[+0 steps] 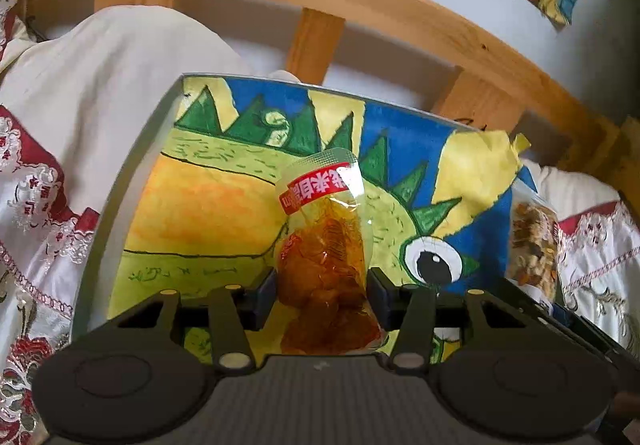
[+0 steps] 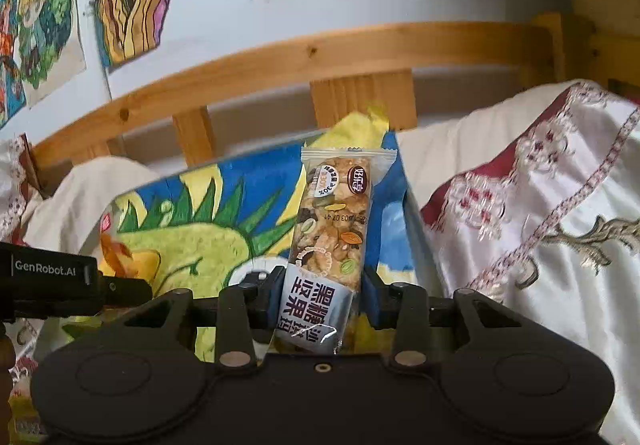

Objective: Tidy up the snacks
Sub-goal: 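Lift and carry the nut bar with the right tool while the left carries the orange bag to the tray, then lower both snacks into the silver tray and open both tools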

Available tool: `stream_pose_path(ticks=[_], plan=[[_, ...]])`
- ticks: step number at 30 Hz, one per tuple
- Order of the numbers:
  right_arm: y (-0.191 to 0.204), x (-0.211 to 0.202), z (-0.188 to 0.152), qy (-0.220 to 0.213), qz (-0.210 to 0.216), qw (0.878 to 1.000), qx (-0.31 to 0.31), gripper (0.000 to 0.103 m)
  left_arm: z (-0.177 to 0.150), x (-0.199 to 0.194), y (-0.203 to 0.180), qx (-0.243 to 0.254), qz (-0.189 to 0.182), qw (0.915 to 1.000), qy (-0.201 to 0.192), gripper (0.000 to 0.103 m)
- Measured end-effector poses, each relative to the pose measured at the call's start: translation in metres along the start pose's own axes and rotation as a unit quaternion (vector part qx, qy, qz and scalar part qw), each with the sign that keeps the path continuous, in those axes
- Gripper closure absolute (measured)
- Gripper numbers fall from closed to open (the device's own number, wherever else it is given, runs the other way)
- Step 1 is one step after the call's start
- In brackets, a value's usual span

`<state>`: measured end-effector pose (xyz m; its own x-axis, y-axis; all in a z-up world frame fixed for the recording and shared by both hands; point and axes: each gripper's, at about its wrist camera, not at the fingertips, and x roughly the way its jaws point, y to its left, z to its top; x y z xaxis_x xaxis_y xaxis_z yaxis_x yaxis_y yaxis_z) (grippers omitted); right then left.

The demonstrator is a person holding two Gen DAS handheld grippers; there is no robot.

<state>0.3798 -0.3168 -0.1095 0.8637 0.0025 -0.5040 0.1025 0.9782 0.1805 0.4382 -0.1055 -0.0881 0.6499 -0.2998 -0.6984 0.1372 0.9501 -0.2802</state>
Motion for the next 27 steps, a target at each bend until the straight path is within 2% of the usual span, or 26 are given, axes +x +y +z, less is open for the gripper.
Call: stream_pose_path(ticks=[10, 13, 17, 19, 27], plan=[[0.01, 0.006, -0.009, 0.015, 0.006, 1.0, -0.016, 0.061, -0.006, 0.003, -0.013, 0.013, 0.021, 0.9997, 0.006, 0.046], [0.011, 0.004, -0.009, 0.012, 0.007, 1.0, -0.019, 0.058, -0.006, 0.002, -0.016, 0.017, 0.029, 0.9994, 0.009, 0.044], [0.013, -0.001, -0.008, 0.006, 0.013, 1.0, -0.022, 0.042, -0.005, -0.006, -0.015, 0.011, 0.033, 0.9993, 0.017, 0.034], [0.015, -0.008, -0.006, -0.001, 0.018, 1.0, -0.021, 0.034, -0.004, -0.017, -0.014, 0.002, 0.038, 0.9992, 0.011, 0.02], [0.033, -0.051, 0.016, -0.034, 0.032, 0.998, -0.033, 0.003, -0.004, -0.079, -0.007, -0.01, 0.048, 0.9979, -0.043, 0.006]])
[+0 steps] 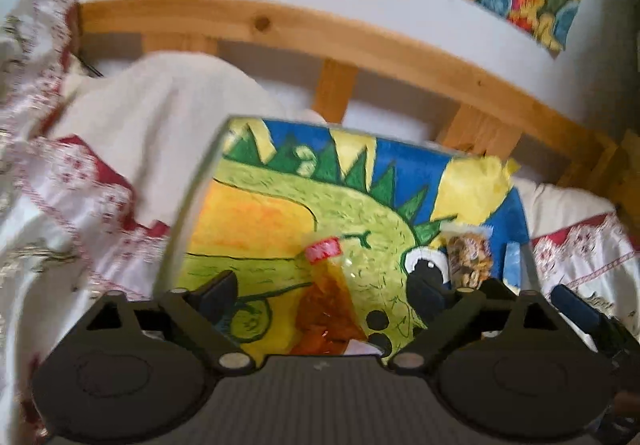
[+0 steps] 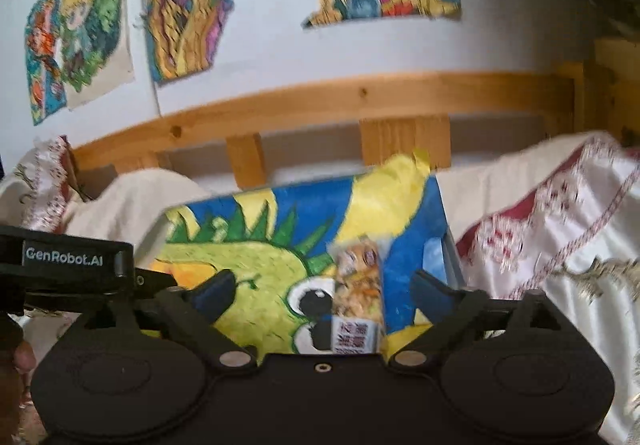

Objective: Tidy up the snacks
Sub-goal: 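Lower both snacks into the silver tray and open both tools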

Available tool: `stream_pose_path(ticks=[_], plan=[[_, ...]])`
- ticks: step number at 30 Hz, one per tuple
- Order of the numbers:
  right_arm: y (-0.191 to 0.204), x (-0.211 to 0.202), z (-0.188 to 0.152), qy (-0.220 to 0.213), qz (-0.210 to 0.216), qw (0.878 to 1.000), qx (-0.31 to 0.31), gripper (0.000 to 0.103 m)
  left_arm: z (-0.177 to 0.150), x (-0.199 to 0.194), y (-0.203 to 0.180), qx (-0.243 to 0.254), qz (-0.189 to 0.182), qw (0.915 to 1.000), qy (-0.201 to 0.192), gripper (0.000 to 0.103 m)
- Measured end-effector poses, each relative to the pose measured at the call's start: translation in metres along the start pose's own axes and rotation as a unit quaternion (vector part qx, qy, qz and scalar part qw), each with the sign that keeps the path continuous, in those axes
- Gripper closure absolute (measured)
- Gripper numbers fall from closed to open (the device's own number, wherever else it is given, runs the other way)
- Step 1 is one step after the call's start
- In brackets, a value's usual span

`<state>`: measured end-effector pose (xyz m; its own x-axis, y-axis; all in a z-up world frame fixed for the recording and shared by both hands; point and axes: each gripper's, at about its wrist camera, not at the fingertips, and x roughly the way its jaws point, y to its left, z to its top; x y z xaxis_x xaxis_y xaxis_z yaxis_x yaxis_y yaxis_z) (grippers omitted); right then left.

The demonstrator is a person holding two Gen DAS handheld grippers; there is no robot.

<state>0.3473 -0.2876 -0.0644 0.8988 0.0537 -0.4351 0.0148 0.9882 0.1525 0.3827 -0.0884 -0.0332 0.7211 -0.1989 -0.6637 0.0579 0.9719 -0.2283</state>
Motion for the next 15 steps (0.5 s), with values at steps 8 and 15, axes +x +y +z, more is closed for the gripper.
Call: stream_pose_path(ticks=[8, 15], plan=[[0.033, -0.059, 0.02, -0.038, 0.01, 0.998, -0.04, 0.001, -0.021, -0.076, 0.039, -0.019, 0.01, 0.9982, -0.057, 0.001], [0.055, -0.112, 0.013, -0.054, 0.006, 0.997, -0.05, 0.001, -0.054, -0.133, 0.063, 0.004, 0.026, 0.9949, -0.098, 0.001]])
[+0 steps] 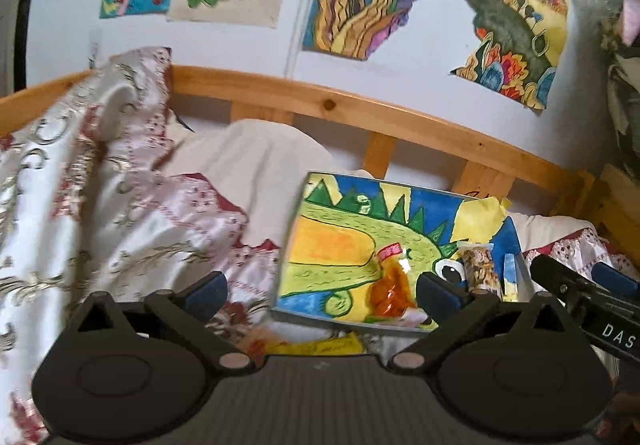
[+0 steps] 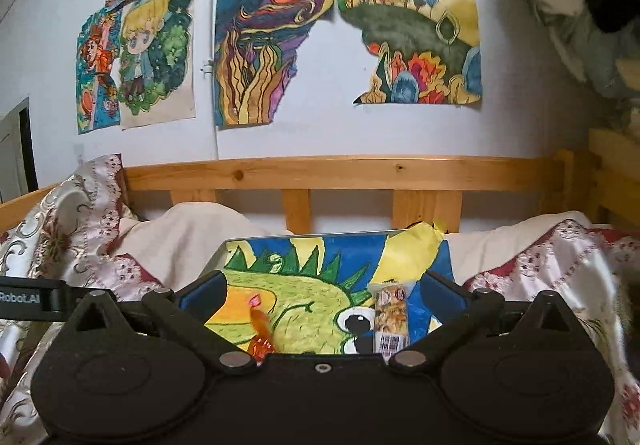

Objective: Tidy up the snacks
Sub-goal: 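Lower both snacks into the silver tray and open both tools, then withdraw both tools from the tray back over the remaining snacks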

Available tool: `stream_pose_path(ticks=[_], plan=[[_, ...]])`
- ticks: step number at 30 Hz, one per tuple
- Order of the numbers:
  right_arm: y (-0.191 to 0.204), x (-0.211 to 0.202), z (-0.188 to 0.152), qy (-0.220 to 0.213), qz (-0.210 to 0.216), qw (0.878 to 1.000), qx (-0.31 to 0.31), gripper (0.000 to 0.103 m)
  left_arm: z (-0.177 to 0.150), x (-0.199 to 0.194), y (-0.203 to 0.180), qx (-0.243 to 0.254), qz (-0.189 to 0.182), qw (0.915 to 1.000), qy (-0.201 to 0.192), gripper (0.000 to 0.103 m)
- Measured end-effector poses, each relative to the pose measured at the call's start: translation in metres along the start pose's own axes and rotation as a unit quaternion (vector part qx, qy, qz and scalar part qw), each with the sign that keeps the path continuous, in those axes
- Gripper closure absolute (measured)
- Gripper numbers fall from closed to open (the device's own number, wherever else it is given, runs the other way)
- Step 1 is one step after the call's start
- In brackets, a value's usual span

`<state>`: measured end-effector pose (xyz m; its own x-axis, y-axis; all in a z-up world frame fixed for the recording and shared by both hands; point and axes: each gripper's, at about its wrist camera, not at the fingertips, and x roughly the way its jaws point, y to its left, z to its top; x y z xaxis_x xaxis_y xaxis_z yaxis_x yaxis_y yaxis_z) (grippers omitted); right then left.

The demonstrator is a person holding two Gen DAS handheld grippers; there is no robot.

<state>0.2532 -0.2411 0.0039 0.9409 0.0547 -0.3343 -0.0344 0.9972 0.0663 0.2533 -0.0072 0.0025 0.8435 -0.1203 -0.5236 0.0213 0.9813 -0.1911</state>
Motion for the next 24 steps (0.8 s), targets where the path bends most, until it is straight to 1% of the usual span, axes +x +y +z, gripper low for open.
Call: stream_pose_path(ticks=[7, 11, 15, 19, 24], plan=[[0.022, -0.043, -0.013, 0.001, -0.007, 1.0, 0.005, 0.001, -0.032, -0.049, 0.025, 0.0, -0.001, 0.9997, -0.025, 0.001], [0.033, -0.067, -0.022, -0.005, -0.009, 1.0, -0.004, 0.001, -0.047, -0.066, 0.034, 0.004, 0.006, 0.9994, -0.034, 0.001], [0.04, -0.088, -0.034, 0.001, -0.011, 1.0, -0.012, 0.001, -0.059, -0.079, 0.038, 0.009, 0.008, 0.9991, -0.04, 0.001], [0.046, -0.102, -0.048, 0.013, -0.014, 1.0, -0.021, 0.001, -0.074, -0.086, 0.037, 0.03, 0.013, 0.9988, -0.037, 0.001], [0.045, -0.111, -0.066, 0.033, -0.018, 0.999, -0.02, 0.001, -0.089, -0.087, 0.037, 0.048, 0.023, 0.9985, -0.017, 0.001]])
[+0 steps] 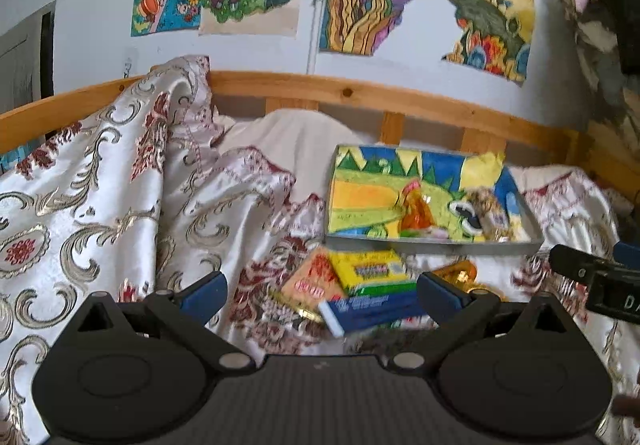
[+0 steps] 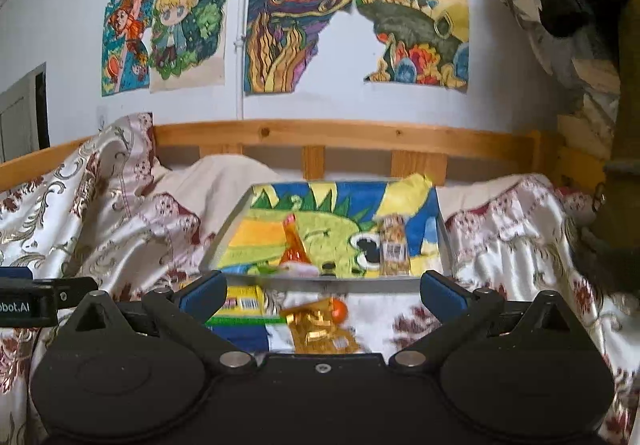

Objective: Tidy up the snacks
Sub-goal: 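Withdraw both tools from the tray back over the remaining snacks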

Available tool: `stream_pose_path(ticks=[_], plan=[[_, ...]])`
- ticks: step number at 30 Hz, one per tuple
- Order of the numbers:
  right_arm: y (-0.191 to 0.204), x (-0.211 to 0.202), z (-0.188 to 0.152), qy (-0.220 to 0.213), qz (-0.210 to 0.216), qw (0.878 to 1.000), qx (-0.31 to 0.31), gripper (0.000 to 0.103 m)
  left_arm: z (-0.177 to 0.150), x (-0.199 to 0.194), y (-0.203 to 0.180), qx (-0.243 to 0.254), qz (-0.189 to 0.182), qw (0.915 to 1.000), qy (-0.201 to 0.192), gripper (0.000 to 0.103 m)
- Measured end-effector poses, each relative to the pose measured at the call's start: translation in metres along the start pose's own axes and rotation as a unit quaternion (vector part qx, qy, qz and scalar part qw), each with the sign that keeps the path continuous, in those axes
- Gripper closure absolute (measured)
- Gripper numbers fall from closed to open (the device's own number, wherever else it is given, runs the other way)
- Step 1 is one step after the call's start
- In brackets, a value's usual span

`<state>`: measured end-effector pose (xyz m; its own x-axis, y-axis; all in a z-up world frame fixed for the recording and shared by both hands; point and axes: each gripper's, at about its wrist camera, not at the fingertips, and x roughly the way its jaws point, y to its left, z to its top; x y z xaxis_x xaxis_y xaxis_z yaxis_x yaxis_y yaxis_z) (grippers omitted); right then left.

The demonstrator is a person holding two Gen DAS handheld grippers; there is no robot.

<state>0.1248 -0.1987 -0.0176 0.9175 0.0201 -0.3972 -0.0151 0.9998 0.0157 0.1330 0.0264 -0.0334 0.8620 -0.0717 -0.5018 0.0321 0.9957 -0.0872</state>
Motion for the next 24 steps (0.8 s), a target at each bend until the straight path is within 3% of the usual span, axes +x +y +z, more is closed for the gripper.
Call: stream_pose_path(ticks=[10, 24], plan=[[0.003, 0.009, -0.021, 0.05, 0.005, 0.999, 0.015, 0.001, -0.012, 0.011, 0.004, 0.02, 0.017, 0.9993, 0.025, 0.001], [0.012, 0.018, -0.038, 0.088, 0.013, 0.996, 0.006, 0.001, -0.017, 0.02, 0.01, 0.02, 0.025, 0.9984, 0.047, 0.001]])
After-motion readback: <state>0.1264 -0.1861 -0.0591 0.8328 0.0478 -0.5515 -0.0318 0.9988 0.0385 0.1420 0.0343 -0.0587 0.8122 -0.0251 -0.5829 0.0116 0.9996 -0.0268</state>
